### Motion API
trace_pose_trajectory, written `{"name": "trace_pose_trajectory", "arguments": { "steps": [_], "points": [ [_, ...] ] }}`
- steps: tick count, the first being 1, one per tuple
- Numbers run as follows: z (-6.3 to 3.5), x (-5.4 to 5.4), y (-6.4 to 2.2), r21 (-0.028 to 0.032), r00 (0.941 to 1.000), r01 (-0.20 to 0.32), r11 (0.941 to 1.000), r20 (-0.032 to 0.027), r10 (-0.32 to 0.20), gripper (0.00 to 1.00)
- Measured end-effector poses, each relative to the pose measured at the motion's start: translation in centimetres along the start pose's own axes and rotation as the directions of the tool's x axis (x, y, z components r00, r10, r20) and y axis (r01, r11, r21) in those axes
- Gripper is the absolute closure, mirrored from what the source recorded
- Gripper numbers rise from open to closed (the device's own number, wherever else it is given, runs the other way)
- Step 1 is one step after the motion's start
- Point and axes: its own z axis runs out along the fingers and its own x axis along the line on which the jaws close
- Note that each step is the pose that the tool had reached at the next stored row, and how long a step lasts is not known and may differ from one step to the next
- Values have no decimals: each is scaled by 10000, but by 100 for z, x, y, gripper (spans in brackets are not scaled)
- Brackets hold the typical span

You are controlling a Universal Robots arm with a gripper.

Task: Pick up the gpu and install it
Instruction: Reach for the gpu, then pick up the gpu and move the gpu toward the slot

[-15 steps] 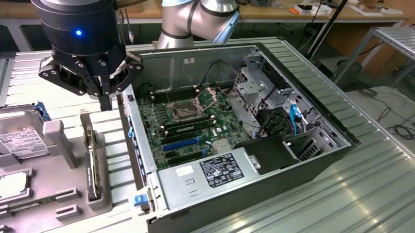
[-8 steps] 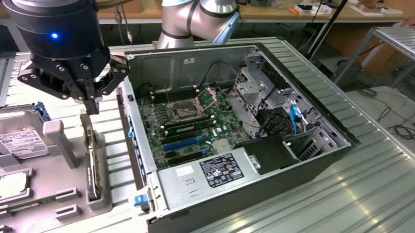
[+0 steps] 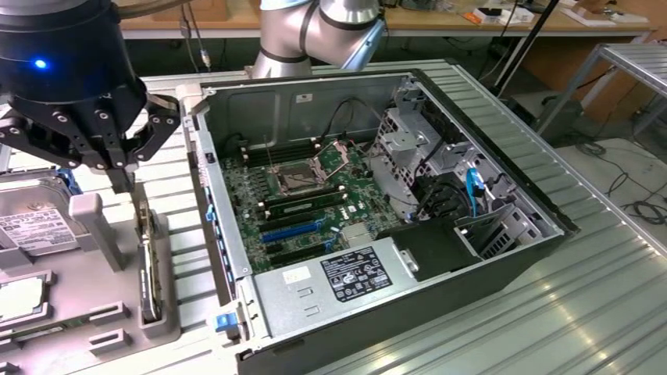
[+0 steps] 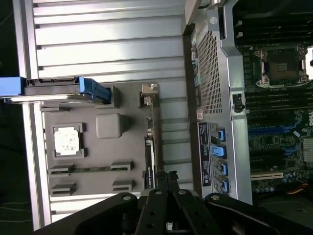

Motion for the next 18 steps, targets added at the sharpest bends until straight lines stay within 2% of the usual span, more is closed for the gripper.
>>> {"name": "trace_pose_trajectory", "arguments": {
  "steps": [7, 18],
  "points": [
    [-5, 131, -30, 0, 10000, 0, 10000, 0, 0, 89],
    [3, 133, -31, 0, 10000, 1, 10000, 0, -1, 89]
  ]
}}
